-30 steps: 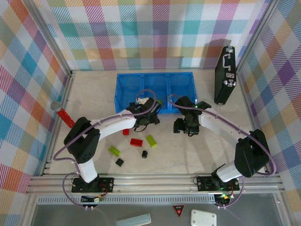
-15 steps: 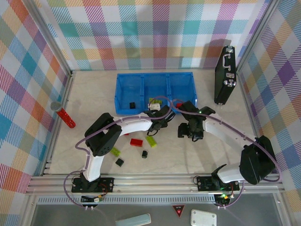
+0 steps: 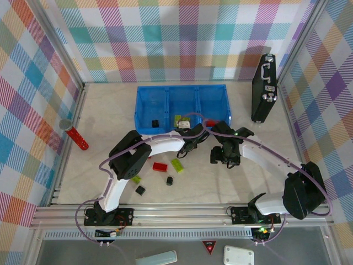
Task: Sort the legos into containers by color
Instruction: Pick up the lego from the center of the table.
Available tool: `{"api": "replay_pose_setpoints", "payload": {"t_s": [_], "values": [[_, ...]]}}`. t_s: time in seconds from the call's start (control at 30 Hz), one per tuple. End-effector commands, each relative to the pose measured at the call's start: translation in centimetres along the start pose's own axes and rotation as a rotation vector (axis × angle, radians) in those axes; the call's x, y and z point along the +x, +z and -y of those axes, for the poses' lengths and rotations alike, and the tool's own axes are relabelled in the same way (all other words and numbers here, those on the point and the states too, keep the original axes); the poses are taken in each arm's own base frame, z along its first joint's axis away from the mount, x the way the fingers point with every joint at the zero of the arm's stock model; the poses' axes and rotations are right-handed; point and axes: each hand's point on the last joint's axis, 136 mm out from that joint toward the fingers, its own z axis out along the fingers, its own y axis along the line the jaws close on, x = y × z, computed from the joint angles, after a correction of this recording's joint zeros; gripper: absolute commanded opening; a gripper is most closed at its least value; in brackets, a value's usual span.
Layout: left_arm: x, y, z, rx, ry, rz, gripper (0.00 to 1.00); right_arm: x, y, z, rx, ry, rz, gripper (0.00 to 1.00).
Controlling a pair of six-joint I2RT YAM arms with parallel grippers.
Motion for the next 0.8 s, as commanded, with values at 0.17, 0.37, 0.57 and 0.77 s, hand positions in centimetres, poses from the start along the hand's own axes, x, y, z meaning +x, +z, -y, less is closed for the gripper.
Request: {"api": "replay_pose_setpoints", "payload": {"t_s": [0.17,0.37,0.57,0.77], "values": [[0.16,0.75,-0.85,-0.046,0.023,0.0,0.47,0.33,-0.03,0.37,0.013,0.003,-0.002,0.69],[0.07,0.56,-0.85,-0.037,0.024,0.004,0.4,0.18,-0.05,0.22,0.011,0.001,-0.004,0.68],[-0.08,0.26,-0.83,-0.027,0.024,0.007,0.36,0.04,-0.16,0.07,0.008,0.003,-0.005,0.68],[-0.23,-0.18,-0.63,-0.009,0.029,0.003,0.35,-0.02,-0.27,0.03,0.009,0.004,-0.004,0.68]]}}
